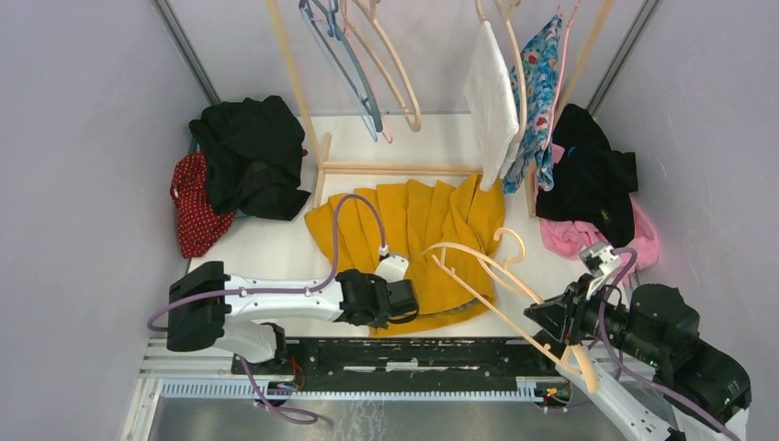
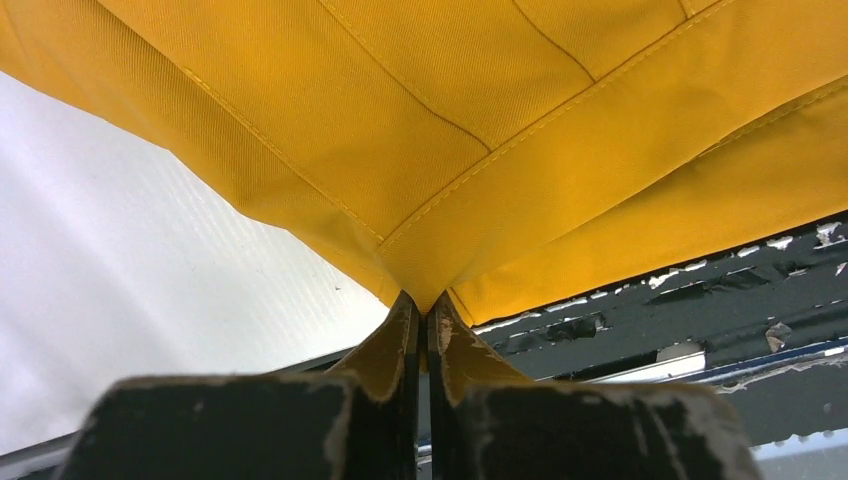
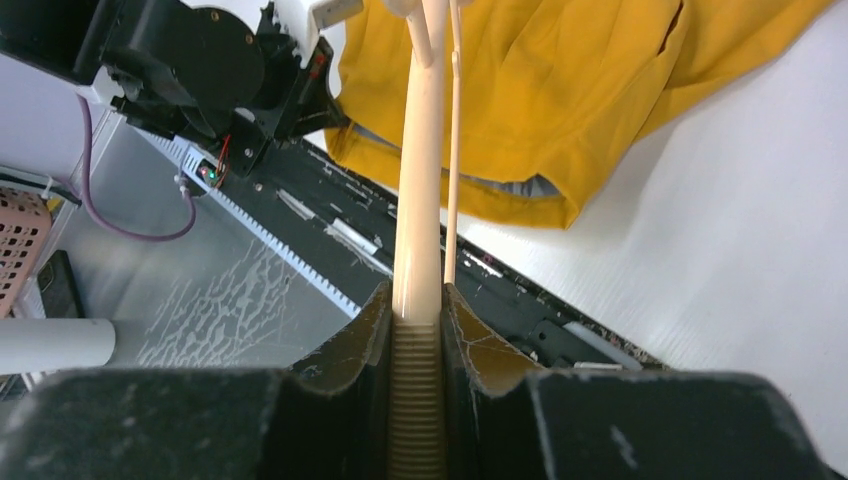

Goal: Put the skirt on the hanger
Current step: Hang the skirt on the hanger.

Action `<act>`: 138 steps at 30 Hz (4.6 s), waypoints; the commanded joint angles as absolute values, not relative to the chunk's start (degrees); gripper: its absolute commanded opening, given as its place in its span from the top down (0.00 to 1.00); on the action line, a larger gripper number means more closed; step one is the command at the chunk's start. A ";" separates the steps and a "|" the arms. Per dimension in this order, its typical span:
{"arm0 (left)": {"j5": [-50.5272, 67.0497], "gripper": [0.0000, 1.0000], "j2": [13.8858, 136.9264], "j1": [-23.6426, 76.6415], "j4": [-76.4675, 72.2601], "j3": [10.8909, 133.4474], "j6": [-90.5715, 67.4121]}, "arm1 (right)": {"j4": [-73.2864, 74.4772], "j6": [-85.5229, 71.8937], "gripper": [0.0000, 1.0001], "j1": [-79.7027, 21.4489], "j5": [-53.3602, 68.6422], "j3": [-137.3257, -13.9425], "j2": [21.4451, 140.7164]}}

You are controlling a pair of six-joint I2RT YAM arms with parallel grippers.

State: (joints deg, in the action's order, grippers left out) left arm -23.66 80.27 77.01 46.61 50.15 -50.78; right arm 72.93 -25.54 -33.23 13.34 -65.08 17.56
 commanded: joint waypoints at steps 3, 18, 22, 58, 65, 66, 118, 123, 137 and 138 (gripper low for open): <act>-25.86 0.97 79.36 75.45 44.34 52.52 -51.71 | 77.14 -24.98 0.98 -29.63 20.65 -67.44 16.66; -18.55 0.97 80.33 68.71 41.28 61.27 -42.60 | 85.63 -18.61 0.98 -16.83 40.38 -68.69 14.57; -18.21 0.97 80.26 68.28 42.07 62.88 -41.53 | 84.18 -19.00 0.98 -15.62 41.27 -66.45 13.98; -15.80 0.97 74.75 68.16 42.74 64.43 -39.30 | 78.09 -14.50 0.98 -14.97 32.32 -65.65 27.57; -15.78 0.97 75.36 67.98 43.06 65.38 -38.95 | 76.40 -13.79 0.98 -16.69 31.68 -68.64 31.68; -15.75 0.97 75.43 67.94 43.13 65.51 -38.89 | 76.23 -13.49 0.98 -17.02 31.34 -69.68 32.66; -14.87 0.97 73.88 60.73 48.27 71.88 -37.11 | 47.17 -15.95 0.98 -53.04 3.73 -55.23 38.51; -13.47 0.97 73.46 60.76 48.02 72.07 -37.18 | 39.10 -18.93 0.99 -65.97 -10.08 -49.32 38.38; -7.25 0.97 67.19 60.87 42.89 64.75 -38.76 | 19.47 -24.80 0.98 -85.05 -33.85 -36.68 42.67; -6.83 0.97 66.55 60.83 42.29 64.05 -39.02 | 18.22 -25.13 0.98 -85.08 -33.89 -35.75 42.45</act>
State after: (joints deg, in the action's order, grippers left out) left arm -10.90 69.52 60.47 47.72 65.56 -39.35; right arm 28.51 -22.17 -84.31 -27.66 -38.13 43.03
